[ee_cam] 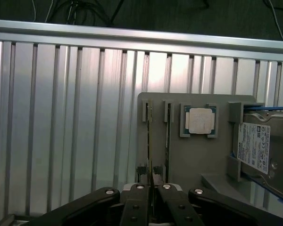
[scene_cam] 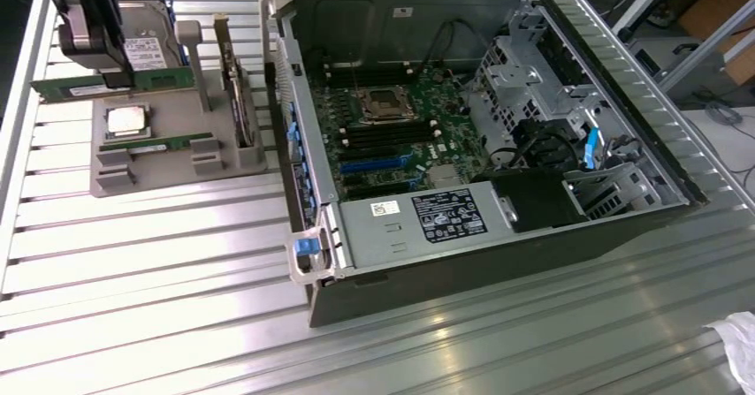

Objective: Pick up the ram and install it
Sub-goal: 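Pick up the ram and move it above insertion slot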

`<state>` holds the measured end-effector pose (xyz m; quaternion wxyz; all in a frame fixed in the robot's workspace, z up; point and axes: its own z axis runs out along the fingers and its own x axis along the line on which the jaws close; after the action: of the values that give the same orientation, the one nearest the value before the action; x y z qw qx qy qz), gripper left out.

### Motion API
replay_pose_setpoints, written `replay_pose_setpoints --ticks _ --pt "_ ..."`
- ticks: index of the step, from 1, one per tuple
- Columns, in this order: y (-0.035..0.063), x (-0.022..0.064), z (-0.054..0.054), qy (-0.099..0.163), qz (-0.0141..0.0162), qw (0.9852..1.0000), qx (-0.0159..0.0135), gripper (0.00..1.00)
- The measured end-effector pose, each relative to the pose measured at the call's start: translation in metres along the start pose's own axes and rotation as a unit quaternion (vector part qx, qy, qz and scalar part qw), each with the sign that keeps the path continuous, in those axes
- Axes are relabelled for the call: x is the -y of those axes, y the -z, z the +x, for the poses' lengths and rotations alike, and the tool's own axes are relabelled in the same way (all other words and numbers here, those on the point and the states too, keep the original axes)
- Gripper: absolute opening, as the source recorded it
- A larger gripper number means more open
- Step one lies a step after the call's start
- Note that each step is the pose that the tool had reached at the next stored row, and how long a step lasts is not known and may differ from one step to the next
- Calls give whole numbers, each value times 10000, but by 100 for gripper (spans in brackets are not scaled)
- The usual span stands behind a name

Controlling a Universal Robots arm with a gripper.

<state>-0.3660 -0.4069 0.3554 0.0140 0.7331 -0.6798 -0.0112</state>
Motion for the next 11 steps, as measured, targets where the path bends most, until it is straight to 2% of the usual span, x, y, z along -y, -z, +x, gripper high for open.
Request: replay_pose_setpoints --ticks 11 --pt "102 -4 0 0 0 10000 0 13"
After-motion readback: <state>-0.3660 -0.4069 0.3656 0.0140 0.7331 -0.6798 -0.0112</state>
